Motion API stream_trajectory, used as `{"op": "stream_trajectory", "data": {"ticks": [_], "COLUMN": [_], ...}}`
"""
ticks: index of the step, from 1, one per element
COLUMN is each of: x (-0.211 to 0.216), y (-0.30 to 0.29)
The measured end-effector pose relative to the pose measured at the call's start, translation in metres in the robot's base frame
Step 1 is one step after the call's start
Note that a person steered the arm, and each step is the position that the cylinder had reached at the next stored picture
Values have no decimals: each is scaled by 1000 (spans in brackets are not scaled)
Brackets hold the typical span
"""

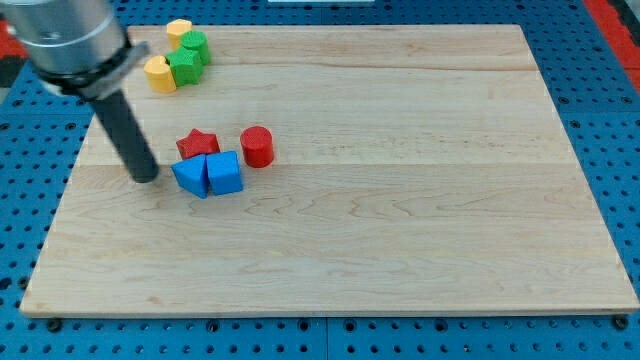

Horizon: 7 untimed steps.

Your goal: Move the red star into the red circle

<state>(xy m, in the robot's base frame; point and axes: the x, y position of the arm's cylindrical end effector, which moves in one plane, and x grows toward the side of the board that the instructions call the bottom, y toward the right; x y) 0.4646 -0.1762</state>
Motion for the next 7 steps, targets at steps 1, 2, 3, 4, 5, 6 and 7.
{"op": "stream_trajectory", "data": {"ticks": [1, 2, 3, 4, 5, 6, 7], "x": [3, 0, -17, -19, -2, -2, -36], "y": [41, 66, 99, 94, 19, -44, -40]}}
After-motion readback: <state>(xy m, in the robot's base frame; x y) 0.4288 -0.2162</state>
